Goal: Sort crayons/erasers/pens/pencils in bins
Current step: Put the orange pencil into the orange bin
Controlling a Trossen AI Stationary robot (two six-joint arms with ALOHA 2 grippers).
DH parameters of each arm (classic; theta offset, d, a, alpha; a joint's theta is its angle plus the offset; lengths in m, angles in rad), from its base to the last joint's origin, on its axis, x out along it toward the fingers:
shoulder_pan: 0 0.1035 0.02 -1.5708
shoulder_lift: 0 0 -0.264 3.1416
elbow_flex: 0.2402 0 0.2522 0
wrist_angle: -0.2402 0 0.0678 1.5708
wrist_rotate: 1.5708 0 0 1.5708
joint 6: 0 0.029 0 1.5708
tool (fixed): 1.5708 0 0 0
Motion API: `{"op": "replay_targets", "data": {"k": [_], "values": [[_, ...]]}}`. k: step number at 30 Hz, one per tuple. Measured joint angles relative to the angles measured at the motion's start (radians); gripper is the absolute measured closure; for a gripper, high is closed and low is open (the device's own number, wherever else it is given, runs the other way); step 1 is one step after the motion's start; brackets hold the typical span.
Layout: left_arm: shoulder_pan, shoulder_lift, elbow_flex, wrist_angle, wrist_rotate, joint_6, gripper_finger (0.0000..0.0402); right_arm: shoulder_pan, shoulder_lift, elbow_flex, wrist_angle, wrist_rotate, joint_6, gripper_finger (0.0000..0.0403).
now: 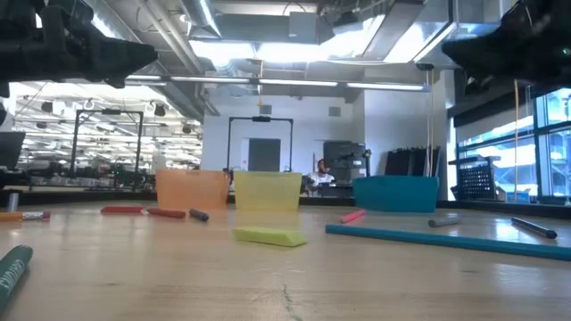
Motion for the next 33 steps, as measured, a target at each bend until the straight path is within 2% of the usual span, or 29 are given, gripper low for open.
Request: {"op": "replay_targets", "data": {"k": [2,4,8,11,16,21,23,27,33], "values": [[0.000,0.000,0.000,0.006,0.000,0.000,0.0317,0.000,0.000,0.000,0.072,0.034,-0.001,0.0385],[0.000,0.000,0.000,0.028,0.000,0.000,0.0317,0.000,0.000,0.000,0.122,0.116,0.002,0.0385],[0.000,0.000,0.000,0.047,0.014,0.000,0.0317,0.000,0.003,0.000,0.115,0.331,0.050,0.0385],[0.000,0.000,0.000,0.039,0.021,-0.002,0.0317,-0.001,0.018,0.000,0.111,0.416,0.040,0.0385],[0.000,0.000,0.000,0.056,0.022,0.023,0.0317,-0.015,0.041,0.000,0.083,0.387,0.029,0.0385],[0.000,0.000,0.000,0.174,0.023,0.025,0.0317,-0.030,0.056,0.000,-0.056,0.244,0.055,0.0385],[0.000,0.000,0.000,0.170,0.023,0.020,0.0317,-0.039,0.066,0.000,-0.109,0.230,0.052,0.0385],[0.000,0.011,0.000,0.124,-0.023,-0.032,0.0317,-0.060,0.093,0.000,-0.122,0.222,-0.012,0.0385],[0.000,0.057,0.000,0.080,-0.066,-0.213,0.0317,-0.103,0.125,0.000,-0.098,0.200,-0.181,0.0385]]}}
